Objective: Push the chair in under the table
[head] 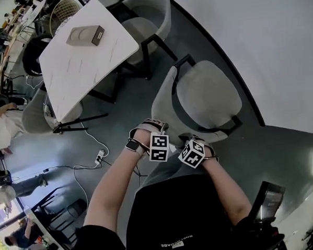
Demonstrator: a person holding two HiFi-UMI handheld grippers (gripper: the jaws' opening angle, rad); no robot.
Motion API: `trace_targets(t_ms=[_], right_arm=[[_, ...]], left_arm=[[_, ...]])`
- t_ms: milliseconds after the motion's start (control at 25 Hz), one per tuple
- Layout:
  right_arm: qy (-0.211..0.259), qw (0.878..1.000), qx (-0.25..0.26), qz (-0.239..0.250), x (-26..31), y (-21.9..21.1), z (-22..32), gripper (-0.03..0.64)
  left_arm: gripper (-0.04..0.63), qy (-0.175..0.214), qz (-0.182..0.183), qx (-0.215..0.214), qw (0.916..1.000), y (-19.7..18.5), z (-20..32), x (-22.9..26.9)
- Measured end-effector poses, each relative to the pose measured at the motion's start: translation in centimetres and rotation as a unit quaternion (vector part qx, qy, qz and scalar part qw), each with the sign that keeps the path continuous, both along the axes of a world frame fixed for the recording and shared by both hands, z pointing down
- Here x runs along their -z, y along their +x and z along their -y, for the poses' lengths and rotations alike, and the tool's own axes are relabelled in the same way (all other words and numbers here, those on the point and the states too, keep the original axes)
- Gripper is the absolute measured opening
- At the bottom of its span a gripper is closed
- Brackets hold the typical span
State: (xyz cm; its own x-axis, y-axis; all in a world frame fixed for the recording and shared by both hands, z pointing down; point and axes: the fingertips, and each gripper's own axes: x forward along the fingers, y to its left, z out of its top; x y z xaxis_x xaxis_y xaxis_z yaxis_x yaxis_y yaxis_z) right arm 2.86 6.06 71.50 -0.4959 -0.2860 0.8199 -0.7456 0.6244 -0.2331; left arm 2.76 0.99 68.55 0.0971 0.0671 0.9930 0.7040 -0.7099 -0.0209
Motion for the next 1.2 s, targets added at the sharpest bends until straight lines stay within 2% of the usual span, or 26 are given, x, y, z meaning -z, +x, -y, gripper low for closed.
trace_targets(t_ms=[400,680,840,1200], right_arm=[[-0.003,0.996,0.088,0.009,0.7,-2.4,-1.6,0.169],[-0.002,0.984,0.180,0.003,0.5,-5.9,-2.6,0.169],[0.002,0.972,0.234,-0.001,0.3,-8.0,-3.4,0.169],[0.007,0.940,0.339,-0.025,0.0,-12.2,-4.4,0.169]], left_arm=[[0.215,-0.012,0.004,0.078,0.9969,-3.3,-1.8,1.0],[0.212,-0.015,0.008,0.144,0.9895,-7.4,-3.0,1.1],[0.210,-0.022,0.010,0.187,0.9821,-9.9,-3.9,0.9],[0.210,-0.025,0.017,0.287,0.9576,-15.2,-5.5,0.9]])
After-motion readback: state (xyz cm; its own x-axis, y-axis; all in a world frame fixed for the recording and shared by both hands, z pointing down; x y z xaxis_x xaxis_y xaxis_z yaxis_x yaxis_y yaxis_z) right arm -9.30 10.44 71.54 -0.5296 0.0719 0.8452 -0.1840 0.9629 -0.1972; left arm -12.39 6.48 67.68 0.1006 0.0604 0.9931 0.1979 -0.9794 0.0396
